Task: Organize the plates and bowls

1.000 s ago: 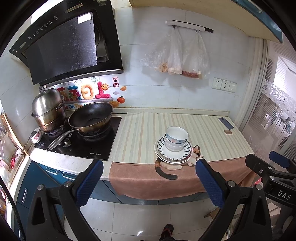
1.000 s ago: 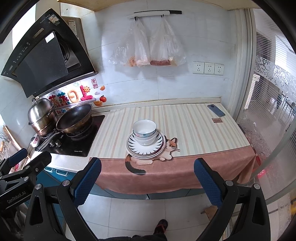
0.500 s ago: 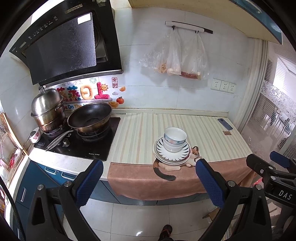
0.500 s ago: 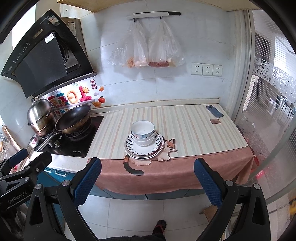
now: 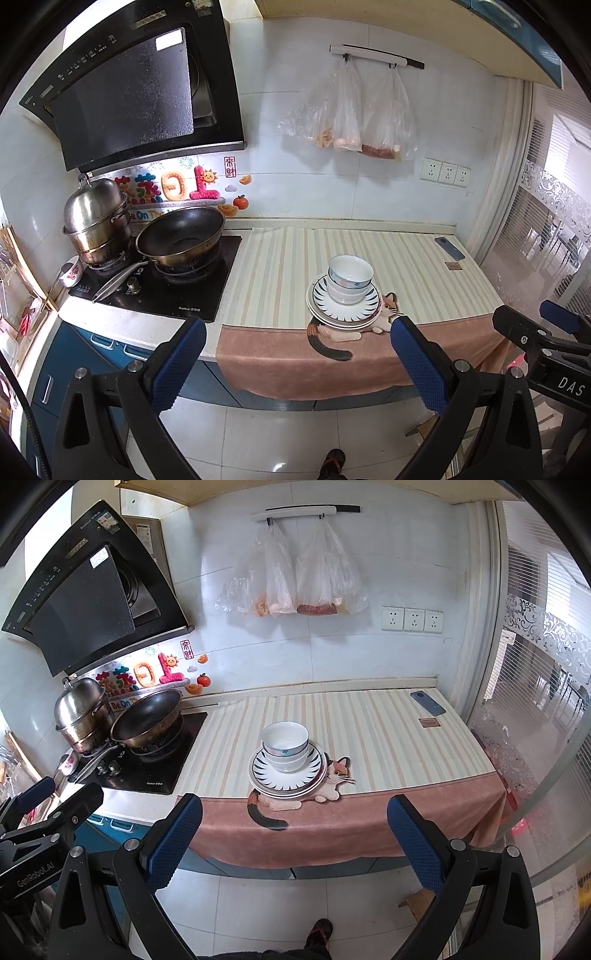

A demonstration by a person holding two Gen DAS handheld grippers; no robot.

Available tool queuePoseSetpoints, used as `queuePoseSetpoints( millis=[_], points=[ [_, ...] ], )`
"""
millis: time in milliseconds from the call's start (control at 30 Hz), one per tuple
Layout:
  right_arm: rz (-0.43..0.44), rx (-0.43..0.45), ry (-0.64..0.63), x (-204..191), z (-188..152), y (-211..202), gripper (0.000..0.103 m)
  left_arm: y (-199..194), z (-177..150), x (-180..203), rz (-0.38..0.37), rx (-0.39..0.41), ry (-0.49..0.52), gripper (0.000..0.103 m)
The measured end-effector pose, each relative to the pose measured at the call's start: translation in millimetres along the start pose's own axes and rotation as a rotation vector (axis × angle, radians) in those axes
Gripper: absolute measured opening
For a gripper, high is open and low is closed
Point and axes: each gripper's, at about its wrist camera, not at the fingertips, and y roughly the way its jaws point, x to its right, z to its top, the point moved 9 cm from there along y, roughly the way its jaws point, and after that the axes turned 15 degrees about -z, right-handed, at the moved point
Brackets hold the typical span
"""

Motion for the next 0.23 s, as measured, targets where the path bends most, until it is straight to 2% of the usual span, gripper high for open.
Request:
queuePoseSetpoints(
  millis=[233],
  points=[
    [-0.002,0.002,-0.001,-0.1,2.1,-2.2,0.102,-0.1,-0.3,1.1,-0.001,-0.001,0.000,0.103]
  ],
)
